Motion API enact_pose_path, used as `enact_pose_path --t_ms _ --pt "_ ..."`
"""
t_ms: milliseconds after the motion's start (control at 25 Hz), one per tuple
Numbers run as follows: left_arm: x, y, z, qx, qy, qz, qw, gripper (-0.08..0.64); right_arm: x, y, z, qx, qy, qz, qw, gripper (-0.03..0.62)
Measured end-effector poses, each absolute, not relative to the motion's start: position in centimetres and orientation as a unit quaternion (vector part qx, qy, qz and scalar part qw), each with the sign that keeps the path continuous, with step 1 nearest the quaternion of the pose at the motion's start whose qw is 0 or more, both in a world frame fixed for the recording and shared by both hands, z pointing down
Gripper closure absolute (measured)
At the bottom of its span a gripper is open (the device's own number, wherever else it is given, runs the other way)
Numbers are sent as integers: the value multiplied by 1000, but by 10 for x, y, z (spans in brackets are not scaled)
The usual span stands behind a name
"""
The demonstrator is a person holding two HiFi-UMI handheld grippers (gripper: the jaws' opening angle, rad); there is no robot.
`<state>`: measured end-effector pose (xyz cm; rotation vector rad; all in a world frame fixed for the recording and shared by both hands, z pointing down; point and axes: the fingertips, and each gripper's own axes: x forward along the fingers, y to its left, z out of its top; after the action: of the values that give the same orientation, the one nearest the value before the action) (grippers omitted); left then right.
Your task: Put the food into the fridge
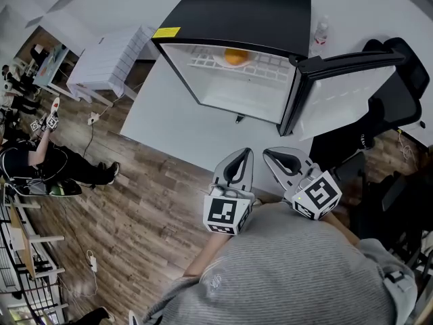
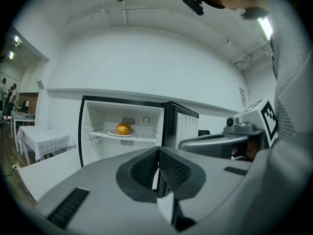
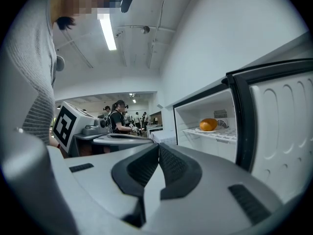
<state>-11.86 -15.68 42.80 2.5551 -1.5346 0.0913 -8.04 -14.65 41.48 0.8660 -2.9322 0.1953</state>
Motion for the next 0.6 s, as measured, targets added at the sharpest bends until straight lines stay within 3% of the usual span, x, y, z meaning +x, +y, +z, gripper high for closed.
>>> enact_pose_path --t_ms 600 --pt "-118 -161 429 856 -510 29 83 548 -80 -151 415 284 -956 68 38 580"
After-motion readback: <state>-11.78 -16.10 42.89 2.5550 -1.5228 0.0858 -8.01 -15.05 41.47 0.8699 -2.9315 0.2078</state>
